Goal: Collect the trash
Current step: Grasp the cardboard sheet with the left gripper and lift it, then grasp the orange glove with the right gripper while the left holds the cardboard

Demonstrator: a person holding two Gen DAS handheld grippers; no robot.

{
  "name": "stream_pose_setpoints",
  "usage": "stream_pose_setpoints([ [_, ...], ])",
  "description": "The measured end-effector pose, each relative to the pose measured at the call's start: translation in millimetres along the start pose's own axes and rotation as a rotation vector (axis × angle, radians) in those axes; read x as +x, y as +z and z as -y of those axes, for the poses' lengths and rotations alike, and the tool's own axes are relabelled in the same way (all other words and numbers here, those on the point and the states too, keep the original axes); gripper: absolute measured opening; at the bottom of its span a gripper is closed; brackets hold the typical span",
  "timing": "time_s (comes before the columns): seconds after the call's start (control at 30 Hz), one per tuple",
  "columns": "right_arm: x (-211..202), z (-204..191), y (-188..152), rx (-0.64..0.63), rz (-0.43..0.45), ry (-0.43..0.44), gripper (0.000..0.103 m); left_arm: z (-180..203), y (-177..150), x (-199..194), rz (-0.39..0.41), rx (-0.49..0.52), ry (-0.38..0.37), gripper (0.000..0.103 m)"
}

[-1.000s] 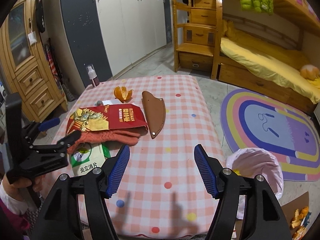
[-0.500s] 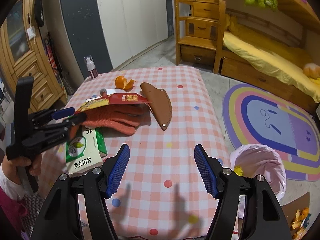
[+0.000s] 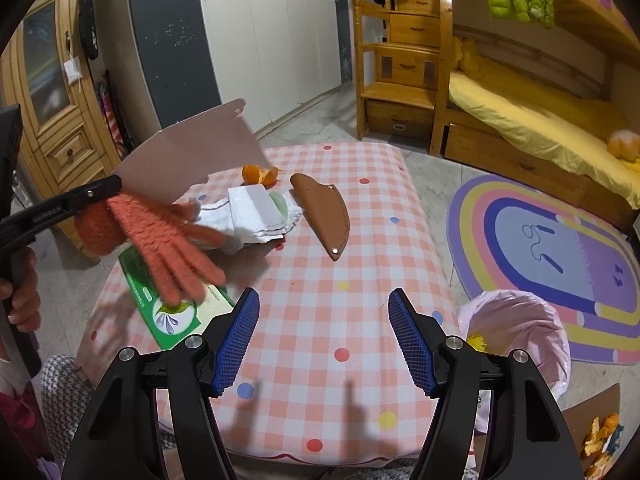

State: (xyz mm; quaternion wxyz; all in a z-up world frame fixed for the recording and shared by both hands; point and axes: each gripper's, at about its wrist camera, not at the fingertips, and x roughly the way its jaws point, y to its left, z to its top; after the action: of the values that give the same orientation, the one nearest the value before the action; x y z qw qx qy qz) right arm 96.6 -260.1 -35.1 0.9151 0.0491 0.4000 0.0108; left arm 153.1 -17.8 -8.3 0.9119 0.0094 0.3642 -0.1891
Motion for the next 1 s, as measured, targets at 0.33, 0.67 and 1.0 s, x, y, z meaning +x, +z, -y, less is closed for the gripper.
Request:
stream_pose_setpoints([
  [0.33, -5, 4, -9, 0.007, -0.006, 0.004, 0.068, -1, -15, 34, -0.132, 0.021, -0.017, 0.02],
  [0.67, -1, 19, -15, 0.031, -0.024, -0.007, 0.07, 28, -14, 62, -0.13, 0.268, 0.051, 0.009],
  [1.0, -5, -2, -11, -0.008, -0.018, 0.02, 0.072, 21, 13, -16, 0.092, 0.144, 0.013, 0.002],
])
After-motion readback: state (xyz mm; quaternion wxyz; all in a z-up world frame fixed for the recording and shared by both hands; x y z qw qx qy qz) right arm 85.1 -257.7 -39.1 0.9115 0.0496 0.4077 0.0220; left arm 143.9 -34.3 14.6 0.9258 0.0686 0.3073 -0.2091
